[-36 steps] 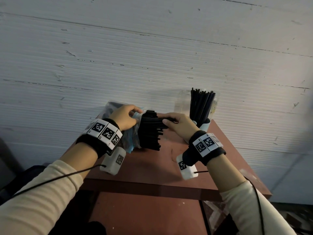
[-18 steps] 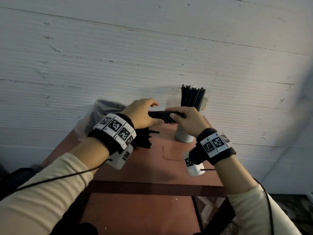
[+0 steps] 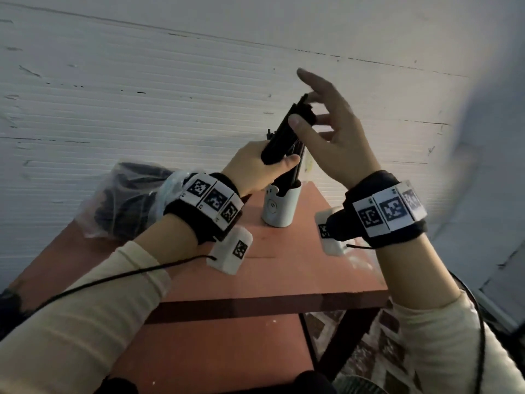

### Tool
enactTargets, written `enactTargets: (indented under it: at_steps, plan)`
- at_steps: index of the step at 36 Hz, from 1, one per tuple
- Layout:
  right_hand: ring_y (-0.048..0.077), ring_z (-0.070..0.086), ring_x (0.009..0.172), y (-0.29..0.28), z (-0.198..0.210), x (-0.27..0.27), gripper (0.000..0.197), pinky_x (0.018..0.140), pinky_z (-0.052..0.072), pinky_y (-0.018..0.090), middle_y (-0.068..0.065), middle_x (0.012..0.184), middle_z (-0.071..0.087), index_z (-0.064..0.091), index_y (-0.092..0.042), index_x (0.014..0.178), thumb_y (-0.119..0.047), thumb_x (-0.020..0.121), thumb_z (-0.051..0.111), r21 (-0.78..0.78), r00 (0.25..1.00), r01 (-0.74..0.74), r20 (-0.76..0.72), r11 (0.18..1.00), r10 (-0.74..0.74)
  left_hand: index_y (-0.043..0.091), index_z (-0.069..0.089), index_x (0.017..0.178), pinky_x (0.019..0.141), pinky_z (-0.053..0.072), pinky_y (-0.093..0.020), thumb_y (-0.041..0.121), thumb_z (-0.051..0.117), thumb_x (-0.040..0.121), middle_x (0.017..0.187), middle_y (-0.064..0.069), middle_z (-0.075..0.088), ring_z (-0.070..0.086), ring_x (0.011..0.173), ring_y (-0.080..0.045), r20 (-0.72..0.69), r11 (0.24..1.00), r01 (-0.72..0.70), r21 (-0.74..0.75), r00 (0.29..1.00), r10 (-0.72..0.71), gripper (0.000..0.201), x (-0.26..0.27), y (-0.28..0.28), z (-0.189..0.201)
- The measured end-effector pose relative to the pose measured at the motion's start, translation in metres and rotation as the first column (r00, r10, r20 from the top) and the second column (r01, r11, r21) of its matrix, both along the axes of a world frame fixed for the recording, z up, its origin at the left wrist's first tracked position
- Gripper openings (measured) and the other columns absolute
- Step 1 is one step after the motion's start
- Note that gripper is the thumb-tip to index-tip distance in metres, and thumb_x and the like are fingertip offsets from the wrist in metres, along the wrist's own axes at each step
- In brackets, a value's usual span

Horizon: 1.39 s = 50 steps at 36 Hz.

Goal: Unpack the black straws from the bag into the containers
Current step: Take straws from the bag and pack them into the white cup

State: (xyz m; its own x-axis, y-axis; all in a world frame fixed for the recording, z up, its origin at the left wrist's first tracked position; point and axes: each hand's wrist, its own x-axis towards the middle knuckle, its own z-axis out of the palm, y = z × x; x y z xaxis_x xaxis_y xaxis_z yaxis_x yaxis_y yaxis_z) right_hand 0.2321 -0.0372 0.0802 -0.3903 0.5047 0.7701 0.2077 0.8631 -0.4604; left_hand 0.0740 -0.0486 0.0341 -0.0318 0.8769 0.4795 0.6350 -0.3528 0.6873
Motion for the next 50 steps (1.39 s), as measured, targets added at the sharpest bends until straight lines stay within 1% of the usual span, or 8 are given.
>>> enactTargets:
  at_steps: [9, 21, 27, 31, 36, 41, 45, 50]
  plan:
    - [-0.001, 0.053, 0.104, 0.014, -0.027, -0.010, 0.033, 0.093, 0.043, 0.016, -0.004, 0.118, 0.063, 0.061, -0.014, 0.123, -0.009, 0.091, 0.053, 0.018, 0.974, 0.029, 0.224, 0.999, -0.033, 0.014, 0.063, 0.073, 0.070, 0.050, -0.027, 0.023, 0.074, 0.082, 0.068, 0.001, 0.064, 0.061, 0.066, -0.011, 0.384, 0.987, 0.058, -0.152, 0.923, 0.005, 0.017, 0.030, 0.011, -0.046]
    - [-0.002, 0.046, 0.102, 0.025, -0.053, -0.018, 0.034, 0.086, 0.032, -0.001, -0.006, 0.118, 0.054, 0.058, -0.011, 0.125, -0.013, 0.092, 0.057, 0.010, 0.977, 0.049, 0.205, 0.999, -0.050, 0.011, 0.060, 0.061, 0.058, 0.042, -0.009, 0.023, 0.066, 0.089, 0.065, -0.001, 0.063, 0.059, 0.055, 0.002, 0.414, 0.968, 0.051, -0.244, 0.908, 0.057, 0.031, 0.025, 0.019, -0.070]
    - [-0.008, 0.040, 0.106, 0.025, -0.060, -0.018, 0.039, 0.089, 0.032, 0.000, -0.001, 0.130, 0.052, 0.055, -0.012, 0.129, -0.016, 0.091, 0.060, 0.024, 0.970, 0.031, 0.239, 0.999, -0.036, 0.006, 0.071, 0.088, 0.069, 0.041, -0.019, 0.046, 0.066, 0.086, 0.088, -0.003, 0.069, 0.061, 0.081, -0.011, 0.318, 0.871, 0.046, -0.488, 0.940, 0.128, 0.040, 0.017, 0.023, -0.079]
    - [0.007, 0.044, 0.121, 0.022, -0.057, -0.013, 0.062, 0.101, 0.043, 0.023, 0.001, 0.139, 0.041, 0.039, -0.013, 0.142, -0.027, 0.088, 0.067, -0.037, 0.985, 0.032, 0.169, 0.999, -0.026, -0.003, 0.068, 0.085, 0.087, 0.048, -0.031, 0.042, 0.063, 0.090, 0.078, -0.006, 0.068, 0.063, 0.080, -0.019, 0.358, 0.936, 0.061, -0.348, 0.931, 0.072, 0.046, 0.020, 0.018, -0.075]
    - [0.015, 0.044, 0.117, 0.019, -0.050, 0.004, 0.089, 0.097, 0.045, 0.027, 0.000, 0.131, 0.035, 0.030, -0.024, 0.144, -0.047, 0.073, 0.077, -0.197, 0.978, 0.113, 0.195, 0.974, -0.074, 0.011, 0.062, 0.087, 0.083, 0.054, -0.038, 0.031, 0.063, 0.091, 0.077, -0.004, 0.062, 0.065, 0.078, -0.016, 0.295, 0.935, 0.287, -0.208, 0.930, -0.220, 0.021, 0.019, 0.010, -0.060]
    - [0.017, 0.061, 0.100, 0.023, -0.054, 0.006, 0.043, 0.090, 0.053, 0.035, 0.007, 0.109, 0.062, 0.063, -0.023, 0.114, -0.040, 0.076, 0.077, -0.352, 0.935, 0.002, 0.331, 0.936, 0.123, 0.006, 0.068, 0.087, 0.082, 0.057, -0.051, 0.038, 0.068, 0.083, 0.079, -0.014, 0.069, 0.069, 0.078, -0.029, 0.086, 0.872, 0.391, -0.294, 0.920, -0.383, 0.033, 0.022, 0.009, -0.052]
    - [0.009, 0.065, 0.076, 0.026, -0.048, 0.004, 0.007, 0.072, 0.053, 0.019, 0.004, 0.081, 0.068, 0.066, -0.005, 0.086, -0.012, 0.086, 0.068, -0.292, 0.964, -0.041, 0.239, 0.955, 0.114, 0.002, 0.066, 0.090, 0.076, 0.057, -0.035, 0.029, 0.074, 0.080, 0.074, -0.010, 0.067, 0.067, 0.074, -0.023, 0.150, 0.883, 0.399, -0.245, 0.916, -0.372, 0.030, 0.031, 0.014, -0.047]
    - [-0.001, 0.056, 0.059, 0.055, -0.023, 0.010, 0.013, 0.057, 0.046, 0.016, -0.008, 0.067, 0.059, 0.060, -0.016, 0.076, -0.013, 0.086, 0.067, -0.261, 0.999, 0.042, -0.014, 0.964, -0.047, 0.023, 0.038, 0.127, 0.089, 0.048, -0.028, 0.038, 0.088, 0.064, 0.117, 0.000, 0.052, 0.053, 0.106, -0.011, 0.235, 0.994, 0.035, -0.099, 0.972, -0.010, 0.081, 0.038, 0.034, -0.047]
